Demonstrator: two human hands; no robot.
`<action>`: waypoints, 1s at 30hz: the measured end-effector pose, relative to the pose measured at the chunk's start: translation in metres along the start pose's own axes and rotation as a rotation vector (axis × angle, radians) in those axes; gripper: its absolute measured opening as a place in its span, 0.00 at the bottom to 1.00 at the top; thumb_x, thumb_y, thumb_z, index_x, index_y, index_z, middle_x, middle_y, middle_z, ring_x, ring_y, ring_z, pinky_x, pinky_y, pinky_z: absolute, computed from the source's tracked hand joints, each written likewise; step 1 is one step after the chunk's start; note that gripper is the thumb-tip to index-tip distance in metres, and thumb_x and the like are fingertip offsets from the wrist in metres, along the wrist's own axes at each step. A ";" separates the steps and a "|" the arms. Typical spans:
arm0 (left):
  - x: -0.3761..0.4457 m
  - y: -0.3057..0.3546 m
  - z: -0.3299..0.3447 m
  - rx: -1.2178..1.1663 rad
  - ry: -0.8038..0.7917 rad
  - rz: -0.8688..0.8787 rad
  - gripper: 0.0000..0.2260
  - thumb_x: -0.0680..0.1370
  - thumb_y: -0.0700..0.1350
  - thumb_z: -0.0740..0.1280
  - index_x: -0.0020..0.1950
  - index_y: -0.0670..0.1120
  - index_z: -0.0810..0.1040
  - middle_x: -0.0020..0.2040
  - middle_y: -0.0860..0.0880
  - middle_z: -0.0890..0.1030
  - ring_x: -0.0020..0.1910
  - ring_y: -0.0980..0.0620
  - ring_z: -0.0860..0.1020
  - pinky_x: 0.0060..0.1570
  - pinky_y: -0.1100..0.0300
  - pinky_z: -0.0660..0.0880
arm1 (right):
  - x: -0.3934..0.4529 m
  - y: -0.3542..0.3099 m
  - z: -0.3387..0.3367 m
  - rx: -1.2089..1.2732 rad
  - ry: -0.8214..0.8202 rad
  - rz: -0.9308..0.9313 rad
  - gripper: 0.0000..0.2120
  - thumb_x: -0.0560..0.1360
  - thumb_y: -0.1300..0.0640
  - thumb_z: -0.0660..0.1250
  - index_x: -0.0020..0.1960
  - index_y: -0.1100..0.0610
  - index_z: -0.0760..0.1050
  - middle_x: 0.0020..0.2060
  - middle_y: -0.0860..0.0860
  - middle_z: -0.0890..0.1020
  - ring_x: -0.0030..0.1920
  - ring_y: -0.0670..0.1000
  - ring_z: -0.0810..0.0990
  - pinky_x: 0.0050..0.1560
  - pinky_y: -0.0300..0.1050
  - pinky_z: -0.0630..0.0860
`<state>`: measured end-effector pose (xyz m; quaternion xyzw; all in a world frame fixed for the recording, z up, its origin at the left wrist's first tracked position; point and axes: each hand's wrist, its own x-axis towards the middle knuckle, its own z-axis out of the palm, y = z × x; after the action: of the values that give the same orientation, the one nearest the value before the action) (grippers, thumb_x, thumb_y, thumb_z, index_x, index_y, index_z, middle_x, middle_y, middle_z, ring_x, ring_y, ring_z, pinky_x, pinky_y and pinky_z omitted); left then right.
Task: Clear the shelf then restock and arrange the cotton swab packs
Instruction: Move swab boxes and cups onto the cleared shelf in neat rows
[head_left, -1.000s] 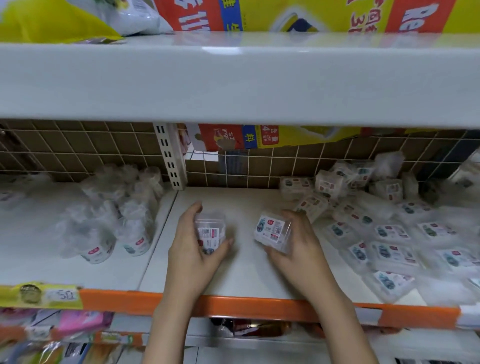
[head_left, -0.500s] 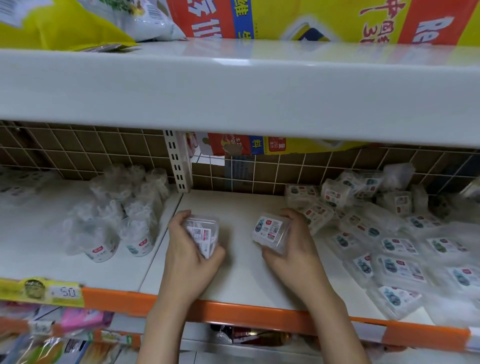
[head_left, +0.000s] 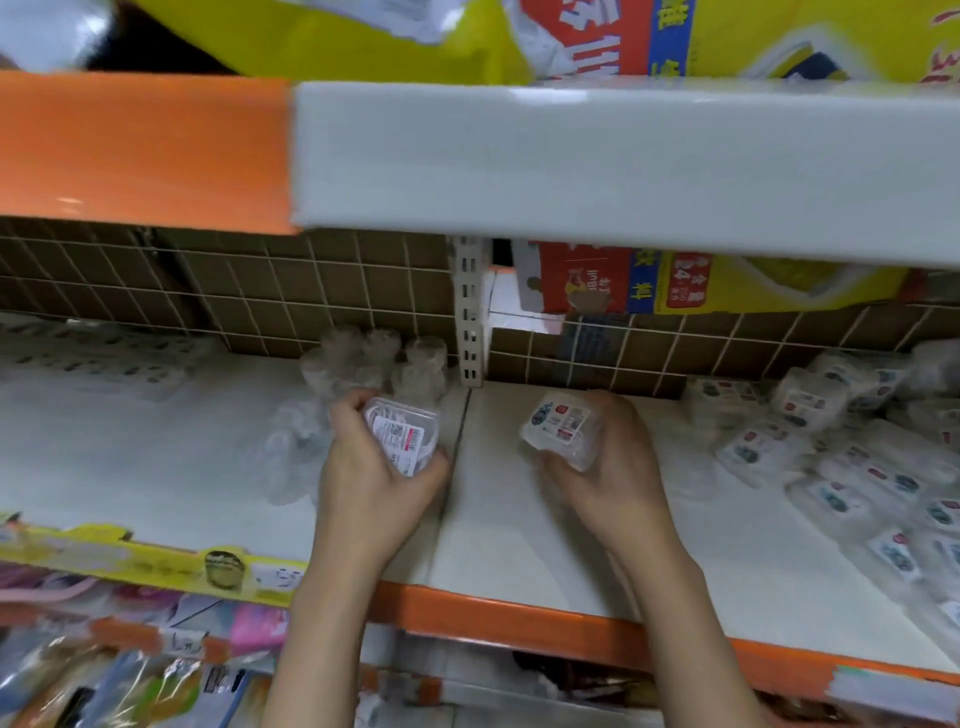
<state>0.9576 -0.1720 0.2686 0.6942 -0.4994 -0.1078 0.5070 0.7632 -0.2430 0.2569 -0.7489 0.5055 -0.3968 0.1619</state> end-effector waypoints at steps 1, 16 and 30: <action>0.007 -0.012 -0.017 0.032 -0.011 -0.017 0.29 0.64 0.42 0.75 0.58 0.51 0.62 0.47 0.49 0.78 0.44 0.47 0.77 0.40 0.57 0.72 | 0.003 -0.013 0.013 0.018 0.001 0.005 0.25 0.67 0.59 0.74 0.61 0.55 0.71 0.55 0.52 0.73 0.57 0.52 0.71 0.53 0.38 0.66; 0.070 -0.116 -0.138 0.214 -0.082 -0.003 0.41 0.61 0.55 0.65 0.74 0.46 0.64 0.57 0.41 0.77 0.54 0.38 0.75 0.53 0.45 0.74 | 0.015 -0.138 0.125 0.092 -0.074 -0.093 0.33 0.67 0.65 0.70 0.69 0.56 0.63 0.60 0.52 0.69 0.61 0.53 0.70 0.57 0.40 0.66; 0.083 -0.139 -0.141 0.084 -0.078 -0.123 0.35 0.67 0.41 0.75 0.72 0.47 0.64 0.63 0.45 0.75 0.60 0.43 0.74 0.51 0.60 0.67 | 0.028 -0.147 0.150 -0.166 -0.024 -0.151 0.23 0.64 0.52 0.66 0.60 0.50 0.73 0.54 0.49 0.78 0.54 0.55 0.73 0.49 0.41 0.59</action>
<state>1.1709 -0.1565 0.2510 0.7395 -0.4794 -0.1444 0.4500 0.9741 -0.2273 0.2692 -0.8004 0.4767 -0.3556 0.0751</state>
